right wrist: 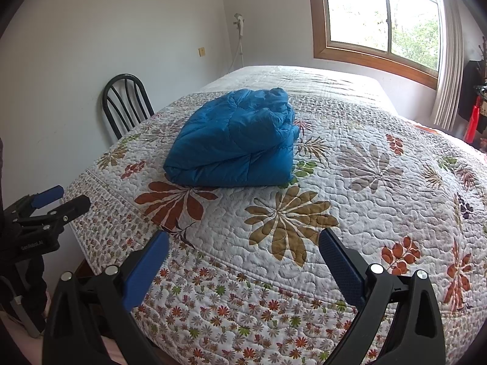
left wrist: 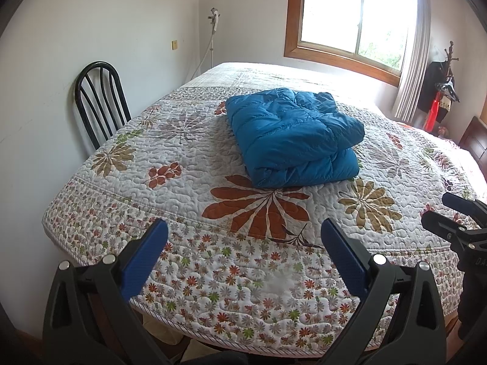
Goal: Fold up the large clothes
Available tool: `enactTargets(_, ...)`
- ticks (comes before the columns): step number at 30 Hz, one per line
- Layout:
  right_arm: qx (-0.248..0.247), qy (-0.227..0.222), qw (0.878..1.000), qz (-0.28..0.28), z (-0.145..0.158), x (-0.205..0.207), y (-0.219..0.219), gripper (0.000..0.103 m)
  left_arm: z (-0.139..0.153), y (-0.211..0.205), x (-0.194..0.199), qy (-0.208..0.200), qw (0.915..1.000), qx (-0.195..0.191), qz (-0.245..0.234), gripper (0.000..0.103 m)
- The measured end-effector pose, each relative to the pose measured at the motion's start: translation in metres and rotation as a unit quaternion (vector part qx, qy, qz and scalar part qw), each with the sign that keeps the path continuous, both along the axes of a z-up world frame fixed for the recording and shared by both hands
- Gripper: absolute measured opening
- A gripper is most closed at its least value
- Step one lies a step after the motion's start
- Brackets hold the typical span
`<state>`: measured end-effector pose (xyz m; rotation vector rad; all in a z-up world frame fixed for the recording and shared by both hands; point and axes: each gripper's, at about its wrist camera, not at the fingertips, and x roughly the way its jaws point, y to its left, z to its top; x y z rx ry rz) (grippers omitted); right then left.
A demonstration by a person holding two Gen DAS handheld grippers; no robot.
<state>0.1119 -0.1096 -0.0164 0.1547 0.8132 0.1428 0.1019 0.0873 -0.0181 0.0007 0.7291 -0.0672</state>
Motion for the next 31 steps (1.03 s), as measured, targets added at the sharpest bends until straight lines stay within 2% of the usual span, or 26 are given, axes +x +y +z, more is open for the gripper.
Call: enactTargets(31,0.000,0.004,1.000,0.005,-0.0046,0.0007,-0.0006,0.099,-0.0034,-0.0003,0.0025,0.003,1.0000,-0.002,-0.004,0.100)
